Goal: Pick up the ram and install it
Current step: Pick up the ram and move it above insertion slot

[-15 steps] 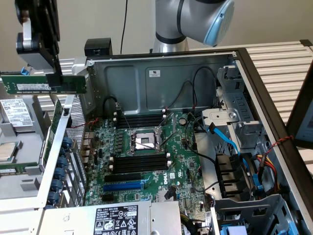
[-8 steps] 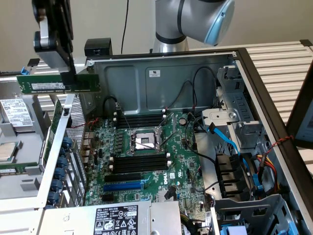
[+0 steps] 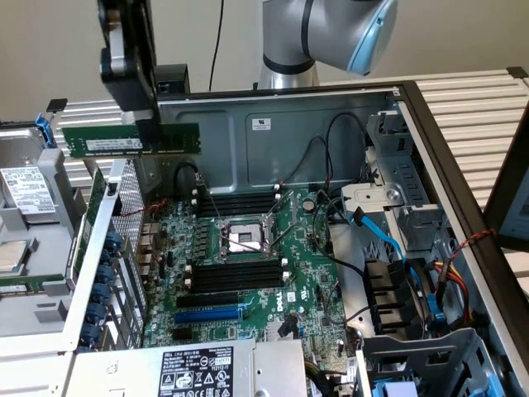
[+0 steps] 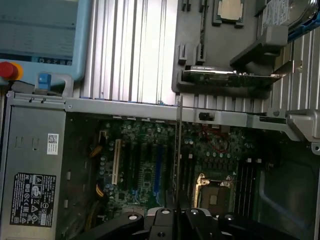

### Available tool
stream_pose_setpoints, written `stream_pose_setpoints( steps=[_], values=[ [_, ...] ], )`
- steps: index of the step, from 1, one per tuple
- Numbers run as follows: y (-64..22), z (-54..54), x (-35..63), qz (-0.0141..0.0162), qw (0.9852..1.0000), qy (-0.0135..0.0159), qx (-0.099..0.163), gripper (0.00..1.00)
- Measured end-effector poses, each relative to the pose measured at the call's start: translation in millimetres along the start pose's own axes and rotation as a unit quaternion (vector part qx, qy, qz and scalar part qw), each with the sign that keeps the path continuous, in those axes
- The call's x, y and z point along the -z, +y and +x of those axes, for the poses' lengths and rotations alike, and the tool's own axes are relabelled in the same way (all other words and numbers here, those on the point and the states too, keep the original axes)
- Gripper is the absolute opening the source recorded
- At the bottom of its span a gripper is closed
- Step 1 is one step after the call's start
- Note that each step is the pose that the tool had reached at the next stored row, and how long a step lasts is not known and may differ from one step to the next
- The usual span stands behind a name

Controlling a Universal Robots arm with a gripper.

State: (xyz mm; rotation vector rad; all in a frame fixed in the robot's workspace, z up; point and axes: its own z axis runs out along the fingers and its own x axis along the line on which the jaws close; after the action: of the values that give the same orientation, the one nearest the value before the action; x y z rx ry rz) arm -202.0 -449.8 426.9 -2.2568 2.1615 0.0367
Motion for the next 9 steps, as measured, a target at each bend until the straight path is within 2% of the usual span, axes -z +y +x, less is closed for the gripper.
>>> stream_pose_setpoints(
  steps=[5,9],
  values=[
    [-19.5,-4.4,-0.6,0.0038,0.9999,0.0103,0.000,0.13],
    [-30.5,-13.8,-1.2,0.0118,0.9998,0.0177,0.000,0.13]
  ],
)
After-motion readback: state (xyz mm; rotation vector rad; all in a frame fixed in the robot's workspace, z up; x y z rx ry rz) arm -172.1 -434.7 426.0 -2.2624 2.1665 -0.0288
